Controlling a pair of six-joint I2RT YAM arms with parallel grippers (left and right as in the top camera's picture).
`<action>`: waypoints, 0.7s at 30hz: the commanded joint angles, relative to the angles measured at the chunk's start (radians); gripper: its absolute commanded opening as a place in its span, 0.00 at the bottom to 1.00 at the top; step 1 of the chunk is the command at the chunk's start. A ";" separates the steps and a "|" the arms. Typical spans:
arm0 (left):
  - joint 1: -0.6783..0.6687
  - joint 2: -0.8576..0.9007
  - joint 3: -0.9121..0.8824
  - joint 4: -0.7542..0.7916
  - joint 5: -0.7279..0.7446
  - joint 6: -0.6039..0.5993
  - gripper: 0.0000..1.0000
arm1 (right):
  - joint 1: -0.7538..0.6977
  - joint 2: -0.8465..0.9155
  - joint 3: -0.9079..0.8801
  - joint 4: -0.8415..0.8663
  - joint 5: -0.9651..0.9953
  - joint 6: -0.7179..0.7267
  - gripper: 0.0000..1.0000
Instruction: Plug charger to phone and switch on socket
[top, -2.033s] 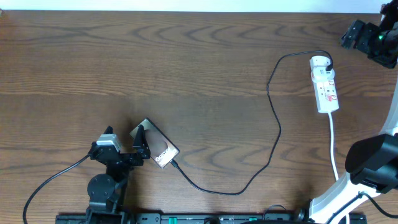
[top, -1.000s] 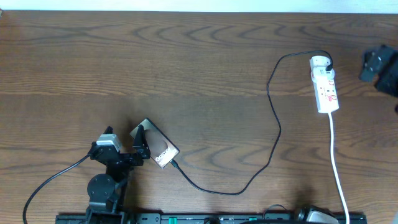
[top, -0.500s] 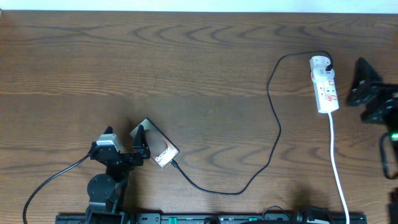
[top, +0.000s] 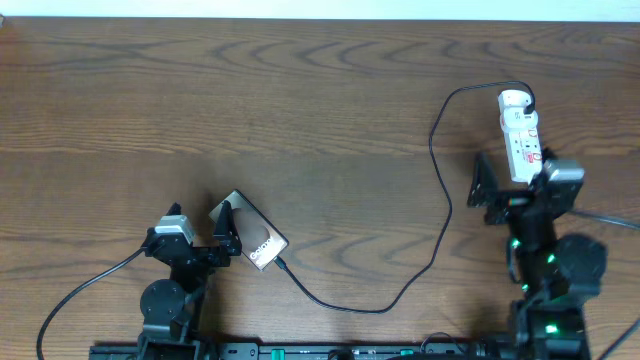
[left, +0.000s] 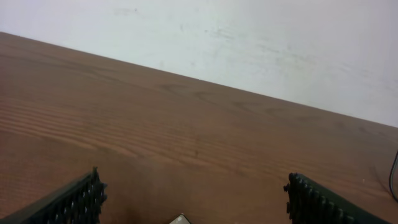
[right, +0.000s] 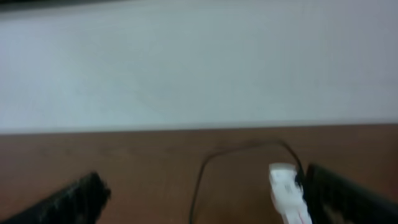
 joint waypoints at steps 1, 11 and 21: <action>0.002 -0.006 -0.016 -0.040 -0.013 0.003 0.91 | 0.015 -0.092 -0.140 0.103 0.009 -0.006 0.99; 0.002 -0.006 -0.016 -0.040 -0.013 0.003 0.91 | 0.020 -0.410 -0.352 -0.023 0.029 -0.006 0.99; 0.002 -0.006 -0.016 -0.040 -0.013 0.003 0.92 | 0.021 -0.506 -0.352 -0.236 0.084 -0.065 0.99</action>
